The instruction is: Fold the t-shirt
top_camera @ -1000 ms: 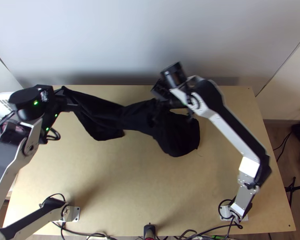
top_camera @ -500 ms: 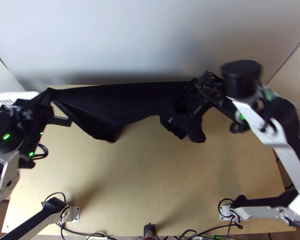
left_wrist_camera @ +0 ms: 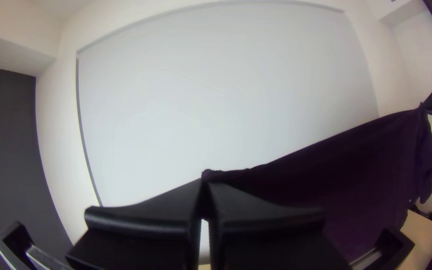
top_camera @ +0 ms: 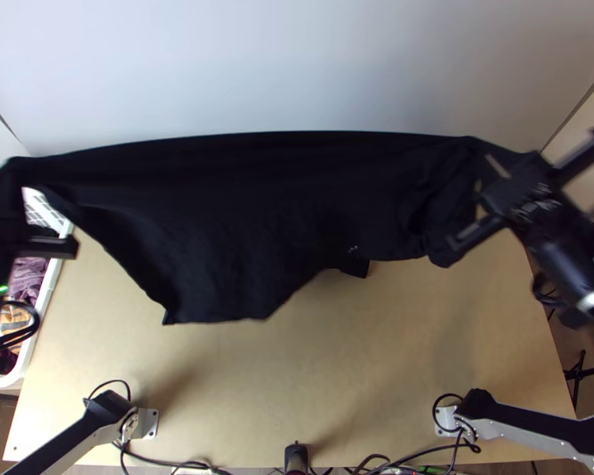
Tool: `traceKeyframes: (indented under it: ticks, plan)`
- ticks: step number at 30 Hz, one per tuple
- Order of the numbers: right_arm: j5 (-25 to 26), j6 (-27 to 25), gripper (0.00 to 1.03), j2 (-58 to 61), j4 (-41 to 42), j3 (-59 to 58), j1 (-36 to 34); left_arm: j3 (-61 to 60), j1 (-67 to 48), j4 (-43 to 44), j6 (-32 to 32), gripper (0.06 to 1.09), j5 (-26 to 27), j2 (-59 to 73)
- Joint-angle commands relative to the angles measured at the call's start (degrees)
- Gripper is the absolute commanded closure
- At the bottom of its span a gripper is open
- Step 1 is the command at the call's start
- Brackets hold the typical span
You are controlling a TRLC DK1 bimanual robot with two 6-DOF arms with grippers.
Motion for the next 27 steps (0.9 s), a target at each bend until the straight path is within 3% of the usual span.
traceKeyframes:
  ticks: [1,4,12,19,27]
  plan:
    - [3.25,-6.73,1.00,-5.22,2.38,0.76,1.46,7.09,-0.19,-0.62,5.39,1.05,-0.57,-0.73]
    - [4.31,-9.99,1.00,-6.54,4.75,0.84,1.55,7.70,-0.19,0.88,8.82,1.05,-0.48,-1.44]
    - [9.05,-19.39,1.00,-9.70,11.60,0.93,1.55,7.35,0.34,-0.44,10.49,1.05,-0.57,-4.25]
    - [10.20,-18.86,1.00,-13.48,5.19,1.19,1.46,6.21,1.04,-4.05,10.49,1.05,-0.39,-7.06]
    - [10.02,-7.96,1.00,-12.95,-5.18,1.37,1.55,6.12,1.04,-8.79,8.20,1.05,-0.13,-7.15]
